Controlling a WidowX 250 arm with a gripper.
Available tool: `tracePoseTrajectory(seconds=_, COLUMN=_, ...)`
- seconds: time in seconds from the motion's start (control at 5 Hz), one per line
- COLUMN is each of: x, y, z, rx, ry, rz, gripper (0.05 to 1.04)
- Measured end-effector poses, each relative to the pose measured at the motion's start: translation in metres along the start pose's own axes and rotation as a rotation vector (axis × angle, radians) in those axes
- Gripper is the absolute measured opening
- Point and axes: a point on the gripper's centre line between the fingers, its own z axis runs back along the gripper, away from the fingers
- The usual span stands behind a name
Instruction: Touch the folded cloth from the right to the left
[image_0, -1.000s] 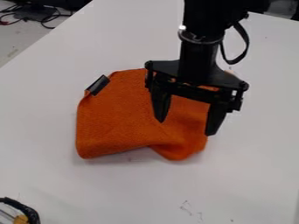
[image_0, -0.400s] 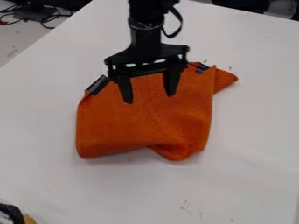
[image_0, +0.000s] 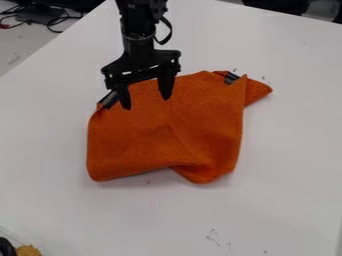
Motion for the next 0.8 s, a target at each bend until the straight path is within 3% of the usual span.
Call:
tracePoseTrajectory(seconds=0.2, x=0.008, y=0.006, z=-0.023, rx=-0.022, ry=0.026, rz=0.038, gripper=0.999)
tracePoseTrajectory(seconds=0.4, x=0.011, y=0.007, z=-0.040, rx=-0.013, ry=0.051, rz=0.030, gripper=0.999)
tracePoseTrajectory(seconds=0.8, x=0.017, y=0.009, z=-0.051, rx=0.003, ry=0.058, rz=0.036, gripper=0.999)
